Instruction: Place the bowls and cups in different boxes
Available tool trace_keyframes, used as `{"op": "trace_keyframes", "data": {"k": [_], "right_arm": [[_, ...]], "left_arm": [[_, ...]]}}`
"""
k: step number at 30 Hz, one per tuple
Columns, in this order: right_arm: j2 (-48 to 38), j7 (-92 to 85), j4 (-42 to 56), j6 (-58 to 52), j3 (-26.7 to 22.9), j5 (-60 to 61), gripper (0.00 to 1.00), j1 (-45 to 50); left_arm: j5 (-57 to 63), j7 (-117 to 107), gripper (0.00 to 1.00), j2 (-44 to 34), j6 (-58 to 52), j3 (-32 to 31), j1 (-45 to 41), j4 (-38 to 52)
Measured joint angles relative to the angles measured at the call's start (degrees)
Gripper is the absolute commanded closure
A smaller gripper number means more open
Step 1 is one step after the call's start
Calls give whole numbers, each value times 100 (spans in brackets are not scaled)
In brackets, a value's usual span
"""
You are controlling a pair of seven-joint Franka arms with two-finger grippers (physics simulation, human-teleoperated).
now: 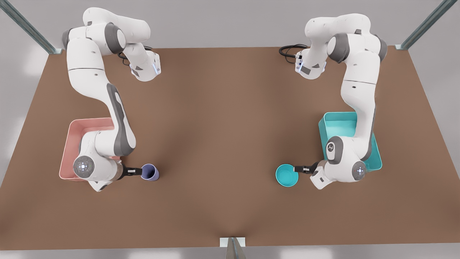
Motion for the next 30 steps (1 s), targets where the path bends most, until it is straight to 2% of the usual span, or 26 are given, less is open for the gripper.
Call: {"op": "trace_keyframes", "data": {"k": [5, 6, 7, 8, 9, 11, 12, 14, 15, 16, 18, 21, 24, 27, 30], "right_arm": [[129, 57, -232, 188, -7, 9, 0, 90], [188, 66, -242, 215, -7, 8, 0, 88], [235, 75, -248, 237, -7, 8, 0, 78], [309, 84, -249, 258, -7, 7, 0, 72], [384, 92, -250, 282, -8, 9, 0, 69], [548, 107, -248, 336, -2, 13, 0, 59], [596, 114, -247, 358, -1, 17, 6, 53], [654, 122, -240, 390, 0, 35, 61, 41], [663, 120, -226, 399, 0, 48, 73, 39], [661, 114, -207, 403, 0, 64, 79, 39], [637, 78, -176, 407, 8, 150, 79, 51], [399, 41, -192, 353, 31, 163, 79, 83], [66, -52, -235, 199, 33, 142, 79, -22], [-585, -284, -365, -223, -20, 74, 79, -327], [-1205, -662, -685, -634, -47, -265, 79, -1042]], "left_arm": [[-138, 196, 0, 93, 715, -11, -76, -382], [-147, 232, 4, 111, 795, -14, -95, -403], [-155, 264, 36, 121, 863, -16, -119, -411], [-161, 293, 61, 126, 921, -17, -137, -412], [-174, 321, 78, 127, 966, -17, -143, -410], [-199, 372, 79, 129, 1019, -18, -145, -391], [-208, 395, 79, 133, 1039, -18, -146, -386], [-189, 419, 79, 143, 1070, -14, -150, -373], [-184, 433, 79, 143, 1071, -10, -154, -353], [-184, 448, 79, 137, 1056, 8, -170, -332], [-161, 437, 79, -19, 800, 208, -192, -142], [287, 280, 79, -1156, -101, 651, -162, -84], [1147, 73, 79, -2431, -1085, 945, 58, -571], [1729, -79, 79, -2722, -1649, 1478, 396, -1007], [1984, -134, 79, -2688, -1399, 1780, 554, -1959]]}}
